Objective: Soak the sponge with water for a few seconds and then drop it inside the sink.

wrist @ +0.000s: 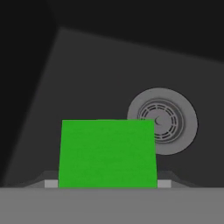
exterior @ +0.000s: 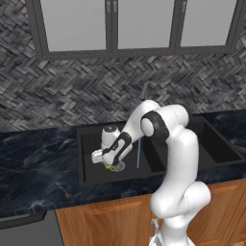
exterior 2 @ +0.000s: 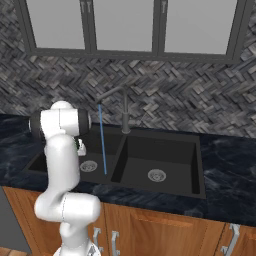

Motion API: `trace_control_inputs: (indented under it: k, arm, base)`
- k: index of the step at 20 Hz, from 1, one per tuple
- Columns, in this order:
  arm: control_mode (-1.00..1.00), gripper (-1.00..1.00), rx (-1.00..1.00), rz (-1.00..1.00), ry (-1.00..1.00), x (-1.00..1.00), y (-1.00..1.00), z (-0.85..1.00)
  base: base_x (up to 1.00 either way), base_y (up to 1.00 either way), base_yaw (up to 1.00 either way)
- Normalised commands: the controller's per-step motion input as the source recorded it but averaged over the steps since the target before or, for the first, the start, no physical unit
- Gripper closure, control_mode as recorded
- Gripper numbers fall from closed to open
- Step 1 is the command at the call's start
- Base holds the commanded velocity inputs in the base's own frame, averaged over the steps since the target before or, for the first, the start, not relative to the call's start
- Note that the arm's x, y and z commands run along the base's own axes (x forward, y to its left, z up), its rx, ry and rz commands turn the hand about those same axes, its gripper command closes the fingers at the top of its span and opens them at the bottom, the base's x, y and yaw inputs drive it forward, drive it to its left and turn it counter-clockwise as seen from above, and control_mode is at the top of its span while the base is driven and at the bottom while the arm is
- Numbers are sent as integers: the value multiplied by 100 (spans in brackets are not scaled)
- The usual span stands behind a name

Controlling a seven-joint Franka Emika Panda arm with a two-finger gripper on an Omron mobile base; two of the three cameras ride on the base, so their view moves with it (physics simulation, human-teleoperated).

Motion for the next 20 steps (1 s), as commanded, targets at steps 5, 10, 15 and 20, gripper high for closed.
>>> trace_control_inputs:
  k: [5, 10, 15, 20]
  arm:
    - [-100, 100, 0, 0, 0, 9, 6, -33]
    - [-100, 100, 0, 0, 0, 15, 9, -28]
    - [-100, 100, 0, 0, 0, 16, 2, -32]
    - [-100, 100, 0, 0, 0, 6, 0, -22]
  base:
    - [0, 0, 0]
    - [0, 0, 0]
    - [0, 0, 0]
    - [0, 0, 0]
